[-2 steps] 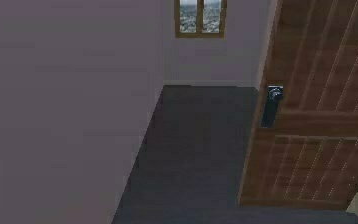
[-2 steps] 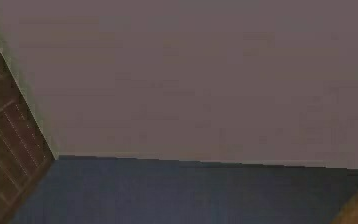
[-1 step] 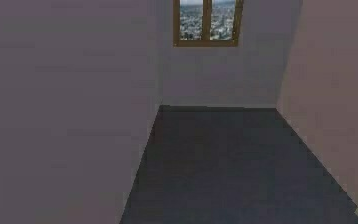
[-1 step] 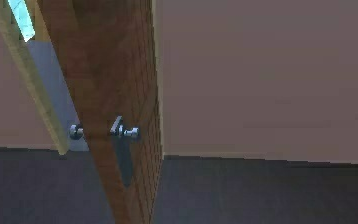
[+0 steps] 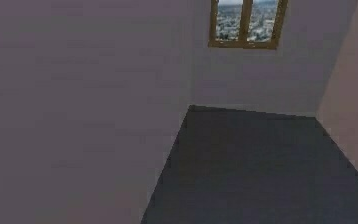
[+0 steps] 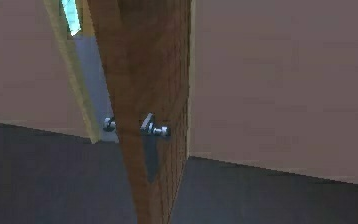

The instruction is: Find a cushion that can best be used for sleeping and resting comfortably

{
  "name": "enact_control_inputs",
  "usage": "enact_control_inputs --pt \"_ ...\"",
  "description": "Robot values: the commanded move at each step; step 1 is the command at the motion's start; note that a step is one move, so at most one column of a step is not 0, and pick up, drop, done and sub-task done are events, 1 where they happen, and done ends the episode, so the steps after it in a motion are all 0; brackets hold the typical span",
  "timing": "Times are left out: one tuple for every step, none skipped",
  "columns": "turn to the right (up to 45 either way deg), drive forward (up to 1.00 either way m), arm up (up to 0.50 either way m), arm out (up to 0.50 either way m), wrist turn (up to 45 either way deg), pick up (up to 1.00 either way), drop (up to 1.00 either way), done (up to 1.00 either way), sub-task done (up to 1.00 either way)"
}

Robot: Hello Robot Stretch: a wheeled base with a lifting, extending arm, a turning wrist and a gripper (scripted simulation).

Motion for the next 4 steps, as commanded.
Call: enact_control_inputs --pt "0.0 0.35 0.0 0.0 0.0 0.0 0.0 0.0 0.0" --pt "45.0 0.0 0.0 0.0 0.0 0.0 0.0 0.0 0.0" --pt "21.0 0.0 0.0 0.0 0.0 0.0 0.0 0.0 0.0" --pt "0.0 0.5 0.0 0.0 0.0 0.0 0.0 0.0 0.0"
